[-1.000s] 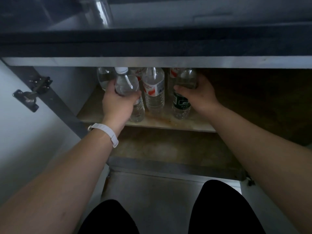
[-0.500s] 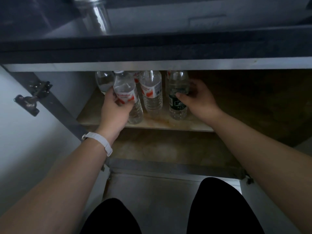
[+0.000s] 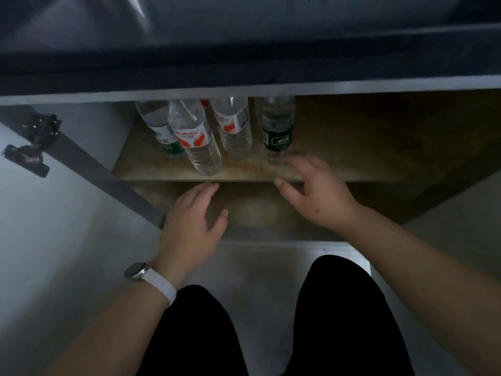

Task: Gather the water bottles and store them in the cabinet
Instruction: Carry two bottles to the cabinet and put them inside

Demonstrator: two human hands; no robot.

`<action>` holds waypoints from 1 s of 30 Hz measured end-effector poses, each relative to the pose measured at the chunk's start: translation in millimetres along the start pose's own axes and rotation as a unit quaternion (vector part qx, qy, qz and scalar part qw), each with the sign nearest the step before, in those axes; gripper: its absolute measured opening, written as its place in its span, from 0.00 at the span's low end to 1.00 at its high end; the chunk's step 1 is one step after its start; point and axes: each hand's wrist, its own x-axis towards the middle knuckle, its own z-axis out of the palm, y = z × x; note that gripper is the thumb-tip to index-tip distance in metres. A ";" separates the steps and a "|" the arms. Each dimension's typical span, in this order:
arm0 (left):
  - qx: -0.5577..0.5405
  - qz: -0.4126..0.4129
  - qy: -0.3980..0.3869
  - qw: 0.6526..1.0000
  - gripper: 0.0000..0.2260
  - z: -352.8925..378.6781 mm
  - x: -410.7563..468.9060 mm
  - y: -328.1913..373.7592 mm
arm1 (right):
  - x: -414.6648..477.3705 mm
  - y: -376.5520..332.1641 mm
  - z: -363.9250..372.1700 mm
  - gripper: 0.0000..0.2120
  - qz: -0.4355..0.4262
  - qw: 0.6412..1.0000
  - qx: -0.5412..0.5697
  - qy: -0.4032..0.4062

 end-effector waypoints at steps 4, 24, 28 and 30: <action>0.039 -0.012 -0.069 0.997 0.25 -43.7 -17.7 27.6 | -27.4 -35.2 -28.8 0.26 -0.016 0.992 -0.066 -0.106; 0.155 0.173 -0.122 0.965 0.23 -318.6 -61.9 234.4 | -104.4 -250.8 -325.1 0.30 -0.002 0.962 -0.204 -0.180; 0.165 0.254 -0.092 0.949 0.23 -347.7 -51.1 253.9 | -120.4 -274.7 -360.7 0.29 -0.002 0.956 -0.244 -0.164; 0.155 0.276 -0.082 0.945 0.23 -359.4 -49.8 265.5 | -136.8 -287.3 -373.0 0.28 0.017 0.959 -0.249 -0.137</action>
